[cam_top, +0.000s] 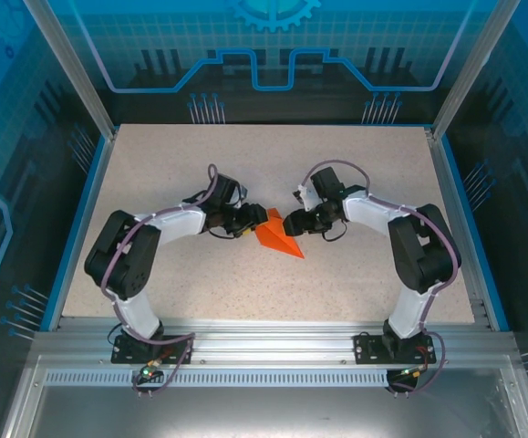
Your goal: Fold a paper plane with a square sheet of paper (fold left side to right side)
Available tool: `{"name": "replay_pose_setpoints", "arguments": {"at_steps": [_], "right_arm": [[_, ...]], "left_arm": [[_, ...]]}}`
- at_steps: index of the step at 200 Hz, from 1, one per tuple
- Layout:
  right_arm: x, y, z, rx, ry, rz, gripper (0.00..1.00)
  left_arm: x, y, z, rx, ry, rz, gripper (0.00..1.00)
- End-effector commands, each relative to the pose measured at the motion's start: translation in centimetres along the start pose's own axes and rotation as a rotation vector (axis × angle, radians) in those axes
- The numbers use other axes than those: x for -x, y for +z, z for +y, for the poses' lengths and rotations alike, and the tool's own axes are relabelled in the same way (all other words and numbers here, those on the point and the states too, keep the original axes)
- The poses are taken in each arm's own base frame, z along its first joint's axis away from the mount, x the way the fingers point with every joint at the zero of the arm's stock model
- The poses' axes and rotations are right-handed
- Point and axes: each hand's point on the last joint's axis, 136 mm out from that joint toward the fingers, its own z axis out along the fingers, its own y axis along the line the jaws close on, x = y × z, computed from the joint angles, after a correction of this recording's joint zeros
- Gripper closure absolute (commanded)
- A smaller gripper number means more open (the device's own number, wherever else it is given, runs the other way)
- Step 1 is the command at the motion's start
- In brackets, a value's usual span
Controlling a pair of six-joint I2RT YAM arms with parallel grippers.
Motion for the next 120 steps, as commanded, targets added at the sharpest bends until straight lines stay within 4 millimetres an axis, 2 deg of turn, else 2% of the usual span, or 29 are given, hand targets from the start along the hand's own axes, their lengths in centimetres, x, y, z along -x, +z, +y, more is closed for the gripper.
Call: {"name": "replay_pose_setpoints", "arguments": {"at_steps": [1,32,86,120], "right_arm": [[0.4,-1.0,0.0,0.015,-0.007,-0.030,0.36],[-0.1,-2.5,-0.1,0.012,0.023,-0.059,0.35],[-1.1,-4.9,1.2,0.065,0.057,-0.111,0.34],[-1.3,-6.5,1.8,0.089,0.062,-0.143,0.33]], "left_arm": [[0.6,1.0,-1.2,-0.025,-0.007,0.009,0.43],[0.8,2.2,-1.1,-0.014,-0.010,0.027,0.43],[1.0,3.8,-1.4,-0.018,-0.012,0.046,0.48],[1.3,4.0,-1.8,-0.028,-0.009,0.046,0.52]]}}
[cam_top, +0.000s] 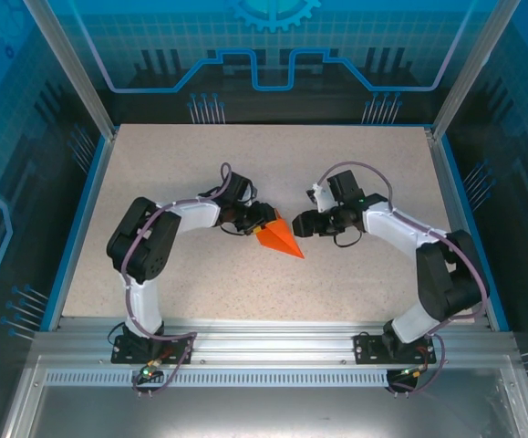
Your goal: Fold a paper plane with a square sheet of paper (fold left side to right side)
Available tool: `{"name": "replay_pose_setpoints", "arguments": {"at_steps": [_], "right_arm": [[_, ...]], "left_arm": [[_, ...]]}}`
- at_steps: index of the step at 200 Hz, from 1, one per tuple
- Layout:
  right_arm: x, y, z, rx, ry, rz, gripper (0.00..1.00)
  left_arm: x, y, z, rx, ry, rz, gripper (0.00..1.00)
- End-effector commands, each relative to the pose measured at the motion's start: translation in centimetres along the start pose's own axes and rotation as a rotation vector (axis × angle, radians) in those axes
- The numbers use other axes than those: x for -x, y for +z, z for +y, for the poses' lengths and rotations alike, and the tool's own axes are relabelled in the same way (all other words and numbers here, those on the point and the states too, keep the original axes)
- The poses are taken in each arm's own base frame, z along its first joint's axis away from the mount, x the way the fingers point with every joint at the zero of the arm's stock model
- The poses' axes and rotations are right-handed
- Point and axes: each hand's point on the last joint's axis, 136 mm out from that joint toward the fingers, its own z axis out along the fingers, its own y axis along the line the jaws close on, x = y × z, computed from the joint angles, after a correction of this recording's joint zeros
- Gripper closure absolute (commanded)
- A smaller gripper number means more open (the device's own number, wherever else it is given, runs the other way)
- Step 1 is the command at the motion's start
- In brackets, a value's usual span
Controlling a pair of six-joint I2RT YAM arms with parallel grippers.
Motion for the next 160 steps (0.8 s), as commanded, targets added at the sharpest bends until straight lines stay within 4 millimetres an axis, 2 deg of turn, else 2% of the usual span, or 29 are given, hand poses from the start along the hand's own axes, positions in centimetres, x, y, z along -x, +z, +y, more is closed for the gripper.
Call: {"name": "replay_pose_setpoints", "arguments": {"at_steps": [1,34,41,45,60,94,113,134,160], "right_arm": [[0.2,-1.4,0.5,0.042,0.029,-0.032,0.33],[0.4,-2.5,0.3,0.109,0.077,-0.090,0.33],[1.0,-3.0,0.5,0.133,0.083,-0.116,0.32],[0.2,-2.7,0.1,0.141,0.102,-0.106,0.32],[0.2,-3.1,-0.1,0.177,0.122,-0.128,0.32],[0.3,-4.0,-1.0,0.253,0.195,-0.180,0.24],[0.5,-5.0,-0.8,0.312,0.220,-0.213,0.15],[0.9,-6.4,-0.4,0.355,0.215,-0.249,0.01],[1.4,-8.1,1.2,0.461,0.186,-0.262,0.01]], "left_arm": [[0.2,0.3,-1.3,-0.036,0.009,0.011,0.52],[0.4,-0.2,-2.2,-0.059,0.026,-0.006,0.61],[0.5,-0.3,-2.5,-0.066,0.030,-0.012,0.63],[0.6,-0.5,-2.6,-0.069,0.032,-0.014,0.65],[0.6,-0.7,-3.0,-0.075,0.038,-0.019,0.71],[0.8,-1.8,-4.0,-0.091,0.055,-0.051,0.83],[1.0,-3.3,-5.2,-0.115,0.073,-0.082,0.87],[1.1,-5.6,-7.0,-0.144,0.101,-0.121,0.90],[1.4,-9.6,-9.9,-0.196,0.149,-0.193,0.90]]}}
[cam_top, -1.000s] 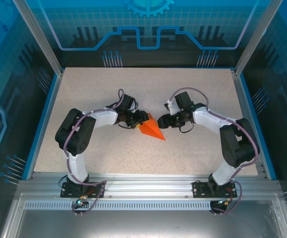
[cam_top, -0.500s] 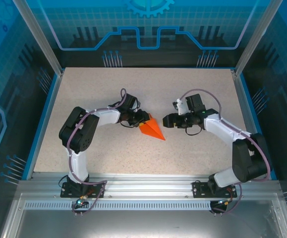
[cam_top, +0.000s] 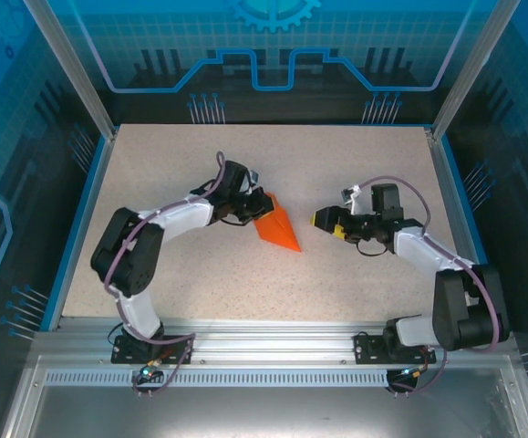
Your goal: Fold a paper plane with a square sheet of paper (fold left side to right side)
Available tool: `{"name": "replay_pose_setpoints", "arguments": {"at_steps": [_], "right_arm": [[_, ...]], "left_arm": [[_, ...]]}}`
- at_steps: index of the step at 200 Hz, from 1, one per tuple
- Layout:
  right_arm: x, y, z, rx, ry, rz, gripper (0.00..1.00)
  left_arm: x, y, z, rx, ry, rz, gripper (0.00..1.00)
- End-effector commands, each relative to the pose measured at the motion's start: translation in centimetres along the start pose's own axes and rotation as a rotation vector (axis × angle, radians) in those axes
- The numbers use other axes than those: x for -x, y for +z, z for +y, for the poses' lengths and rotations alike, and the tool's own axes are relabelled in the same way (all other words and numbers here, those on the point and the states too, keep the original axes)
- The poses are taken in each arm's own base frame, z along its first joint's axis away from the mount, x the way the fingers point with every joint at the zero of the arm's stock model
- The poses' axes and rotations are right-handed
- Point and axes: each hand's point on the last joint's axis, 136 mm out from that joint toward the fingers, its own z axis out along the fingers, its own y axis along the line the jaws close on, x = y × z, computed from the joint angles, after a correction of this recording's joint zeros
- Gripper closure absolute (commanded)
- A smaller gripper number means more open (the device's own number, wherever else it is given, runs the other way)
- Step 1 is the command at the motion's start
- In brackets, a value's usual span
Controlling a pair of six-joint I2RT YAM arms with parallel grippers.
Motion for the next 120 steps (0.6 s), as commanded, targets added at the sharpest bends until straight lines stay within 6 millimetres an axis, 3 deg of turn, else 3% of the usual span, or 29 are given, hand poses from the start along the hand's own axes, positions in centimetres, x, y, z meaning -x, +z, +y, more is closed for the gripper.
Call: {"name": "replay_pose_setpoints", "arguments": {"at_steps": [1,59,86,120], "right_arm": [[1.0,-1.4,3.3,0.165,-0.036,-0.015,0.01],[2.2,-3.0,8.8,0.368,-0.133,0.014,0.01],[2.3,-2.7,11.1,0.435,-0.156,0.052,0.01],[2.0,-1.3,13.8,0.482,-0.203,0.110,0.01]], "left_arm": [[1.1,-3.6,-4.0,-0.061,0.069,-0.081,0.90],[1.7,-11.1,-11.6,-0.234,0.205,-0.187,0.89],[1.2,-13.2,-14.1,-0.317,0.248,-0.190,0.89],[0.5,-14.3,-16.1,-0.408,0.270,-0.163,0.89]]}}
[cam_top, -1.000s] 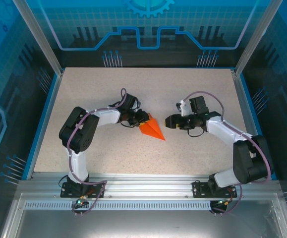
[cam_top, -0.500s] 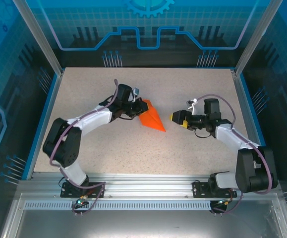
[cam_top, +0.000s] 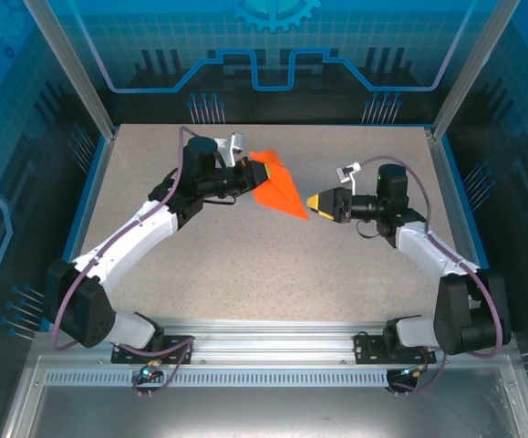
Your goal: Fold a paper plane with a square sheet of paper (fold left side to right side)
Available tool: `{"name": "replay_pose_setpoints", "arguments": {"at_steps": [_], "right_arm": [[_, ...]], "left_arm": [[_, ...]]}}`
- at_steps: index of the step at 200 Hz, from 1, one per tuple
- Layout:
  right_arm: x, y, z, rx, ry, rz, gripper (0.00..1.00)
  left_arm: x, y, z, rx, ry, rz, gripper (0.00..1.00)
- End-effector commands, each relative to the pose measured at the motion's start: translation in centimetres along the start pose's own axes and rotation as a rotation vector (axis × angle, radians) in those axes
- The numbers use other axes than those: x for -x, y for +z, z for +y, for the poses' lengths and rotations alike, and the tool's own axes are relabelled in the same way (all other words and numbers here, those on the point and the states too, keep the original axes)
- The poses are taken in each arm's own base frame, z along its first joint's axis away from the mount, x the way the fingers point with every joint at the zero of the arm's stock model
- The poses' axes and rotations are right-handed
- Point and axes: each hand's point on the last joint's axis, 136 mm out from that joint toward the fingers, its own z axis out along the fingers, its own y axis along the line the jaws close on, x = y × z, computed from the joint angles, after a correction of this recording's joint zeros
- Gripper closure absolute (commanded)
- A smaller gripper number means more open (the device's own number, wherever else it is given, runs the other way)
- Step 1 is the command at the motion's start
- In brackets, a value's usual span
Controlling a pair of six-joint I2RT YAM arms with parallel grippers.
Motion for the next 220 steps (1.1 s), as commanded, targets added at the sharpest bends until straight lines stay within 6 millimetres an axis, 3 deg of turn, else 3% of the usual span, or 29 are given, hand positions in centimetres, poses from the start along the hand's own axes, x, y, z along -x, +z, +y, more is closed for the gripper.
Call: {"name": "replay_pose_setpoints", "arguments": {"at_steps": [1,23,33,46,85,112,126,145,169,198,220], "right_arm": [[0.3,1.7,2.7,0.087,-0.052,0.062,0.01],[0.3,2.8,3.7,0.113,-0.056,0.081,0.01],[-0.1,3.2,3.8,0.118,-0.046,0.097,0.06],[0.4,3.5,4.7,0.122,-0.062,0.096,0.16],[0.2,3.4,4.3,0.102,-0.038,0.091,0.48],[-0.2,3.1,3.6,0.040,-0.030,0.084,0.80],[-0.3,2.9,3.2,-0.001,-0.031,0.082,0.94],[-0.6,2.5,2.3,-0.100,-0.052,0.088,0.97],[-1.5,1.6,-0.3,-0.335,-0.098,0.122,0.99],[-2.7,-0.6,-4.4,-0.786,-0.246,0.223,0.98],[-2.2,-2.9,-6.3,-1.204,-0.413,0.300,0.97]], "left_arm": [[0.2,-0.9,-3.5,-0.116,0.046,0.018,0.89],[0.0,-0.9,-4.1,-0.149,0.047,0.032,0.89],[-0.1,-0.9,-4.3,-0.161,0.048,0.037,0.89],[-0.3,-0.9,-4.6,-0.182,0.052,0.048,0.89],[-0.8,-0.6,-3.9,-0.167,0.050,0.075,0.88],[-1.3,-0.4,-2.9,-0.137,0.050,0.091,0.83],[-1.6,-0.4,-2.1,-0.107,0.054,0.096,0.73],[-1.9,-0.9,-0.4,-0.013,0.074,0.093,0.58],[-1.5,-3.3,2.5,0.169,0.106,0.032,0.42],[-1.4,-7.4,5.3,0.382,0.146,-0.064,0.34],[-1.6,-10.4,7.7,0.527,0.137,-0.139,0.33]]}}
